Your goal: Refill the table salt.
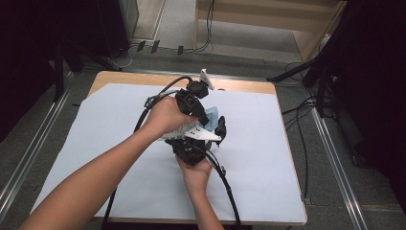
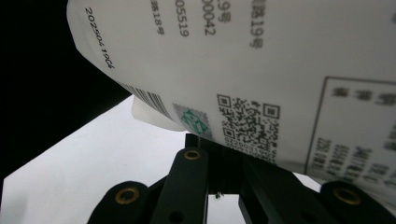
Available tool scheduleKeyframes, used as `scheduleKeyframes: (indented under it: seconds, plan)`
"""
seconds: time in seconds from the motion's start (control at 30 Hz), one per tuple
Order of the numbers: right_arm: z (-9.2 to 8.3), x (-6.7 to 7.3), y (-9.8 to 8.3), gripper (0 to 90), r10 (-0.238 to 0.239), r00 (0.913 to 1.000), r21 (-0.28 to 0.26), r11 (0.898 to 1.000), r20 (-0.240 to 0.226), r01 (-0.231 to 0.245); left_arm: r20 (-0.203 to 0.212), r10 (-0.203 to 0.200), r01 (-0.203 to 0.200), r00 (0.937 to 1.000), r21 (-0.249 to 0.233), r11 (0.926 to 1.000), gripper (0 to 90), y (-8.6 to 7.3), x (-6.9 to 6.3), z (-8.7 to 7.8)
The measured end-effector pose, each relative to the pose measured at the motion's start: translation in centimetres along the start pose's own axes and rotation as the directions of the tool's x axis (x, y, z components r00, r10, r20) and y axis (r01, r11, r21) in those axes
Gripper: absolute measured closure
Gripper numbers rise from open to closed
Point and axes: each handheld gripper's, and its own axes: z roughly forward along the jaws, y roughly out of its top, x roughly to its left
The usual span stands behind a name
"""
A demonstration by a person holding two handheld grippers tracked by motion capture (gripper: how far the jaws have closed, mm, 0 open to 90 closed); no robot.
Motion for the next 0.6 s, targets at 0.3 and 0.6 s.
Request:
scheduleKeyframes:
  seconds: [0.3, 0.6]
  plan:
    - [-0.2, -0.1, 0.0, 90.0, -0.015, 0.9998, 0.017, 1.0, 0.014, 0.015, 0.021, 0.009, -0.009, 0.9997, -0.026, 0.9996, 90.0, -0.3, 0.0, -0.5]
    - [-0.5, 0.0, -0.2, 90.0, -0.044, 0.9984, 0.061, 0.997, 0.034, 0.042, 0.073, 0.032, -0.024, 0.9968, -0.102, 0.9945, 90.0, -1.9, 0.9, -1.9]
